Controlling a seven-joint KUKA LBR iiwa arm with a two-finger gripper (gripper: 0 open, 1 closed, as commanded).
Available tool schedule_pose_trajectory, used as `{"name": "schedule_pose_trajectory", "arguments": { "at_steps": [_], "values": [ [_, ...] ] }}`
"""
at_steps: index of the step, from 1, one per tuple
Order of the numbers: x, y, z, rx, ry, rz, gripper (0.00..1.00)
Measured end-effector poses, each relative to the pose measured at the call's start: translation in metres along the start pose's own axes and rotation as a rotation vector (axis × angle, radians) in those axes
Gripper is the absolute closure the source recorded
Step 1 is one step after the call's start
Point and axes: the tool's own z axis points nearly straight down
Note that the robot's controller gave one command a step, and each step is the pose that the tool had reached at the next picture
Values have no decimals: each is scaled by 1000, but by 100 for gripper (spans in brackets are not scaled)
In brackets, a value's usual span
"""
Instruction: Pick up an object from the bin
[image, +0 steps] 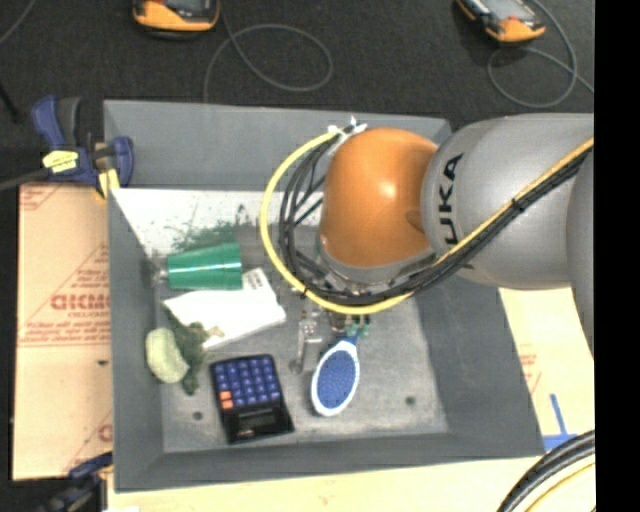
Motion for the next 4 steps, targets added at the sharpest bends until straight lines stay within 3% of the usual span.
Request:
{"name": "schedule_pose_trajectory", "arguments": {
  "at_steps": [1,2,3,4],
  "values": [
    [-2,-1,-5,-1,-8,3,0],
    [6,26,69,-2,-12,-12,0],
    [6,41,82,1,-2,-38,0],
    [9,40,72,-1,-9,-7,0]
  ]
}}
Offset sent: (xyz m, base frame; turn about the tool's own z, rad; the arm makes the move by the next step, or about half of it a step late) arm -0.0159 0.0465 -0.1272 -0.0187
